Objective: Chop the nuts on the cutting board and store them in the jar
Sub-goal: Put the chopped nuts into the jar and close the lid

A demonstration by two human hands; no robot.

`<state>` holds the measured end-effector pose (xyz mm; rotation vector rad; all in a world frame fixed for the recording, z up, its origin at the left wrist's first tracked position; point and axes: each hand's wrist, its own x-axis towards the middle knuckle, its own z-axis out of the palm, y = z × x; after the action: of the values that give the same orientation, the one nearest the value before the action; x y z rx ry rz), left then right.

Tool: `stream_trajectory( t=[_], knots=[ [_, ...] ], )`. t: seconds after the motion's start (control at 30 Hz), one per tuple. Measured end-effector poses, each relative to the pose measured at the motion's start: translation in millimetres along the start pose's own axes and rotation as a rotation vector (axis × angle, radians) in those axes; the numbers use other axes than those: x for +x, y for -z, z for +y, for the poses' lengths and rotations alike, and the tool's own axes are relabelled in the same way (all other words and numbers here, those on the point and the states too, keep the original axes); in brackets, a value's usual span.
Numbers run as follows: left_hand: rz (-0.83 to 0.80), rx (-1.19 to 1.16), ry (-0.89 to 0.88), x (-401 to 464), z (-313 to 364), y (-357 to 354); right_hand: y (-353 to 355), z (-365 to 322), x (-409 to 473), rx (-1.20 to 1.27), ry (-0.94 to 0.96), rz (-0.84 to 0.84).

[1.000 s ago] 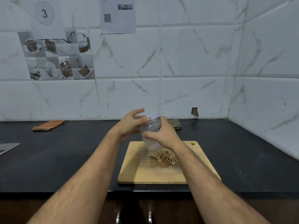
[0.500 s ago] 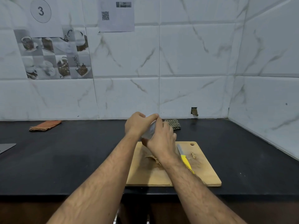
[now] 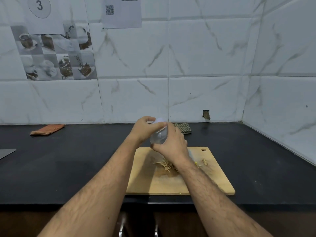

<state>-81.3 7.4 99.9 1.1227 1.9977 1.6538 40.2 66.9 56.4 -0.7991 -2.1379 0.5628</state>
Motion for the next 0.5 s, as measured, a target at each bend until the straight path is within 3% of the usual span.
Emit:
stream_trajectory(
  t=[0.1, 0.3, 0.5],
  knots=[
    [0.137, -0.101, 0.036, 4, 4, -2, -3, 5, -1, 0.043, -0.029, 0.024],
    [0.111, -0.255, 0.345, 7, -23, 2, 2, 18, 3, 0.155, -0.106, 0.073],
    [0.209, -0.458, 0.433, 14, -66, 1, -6, 27, 7, 0.288, -0.153, 0.028]
  ],
)
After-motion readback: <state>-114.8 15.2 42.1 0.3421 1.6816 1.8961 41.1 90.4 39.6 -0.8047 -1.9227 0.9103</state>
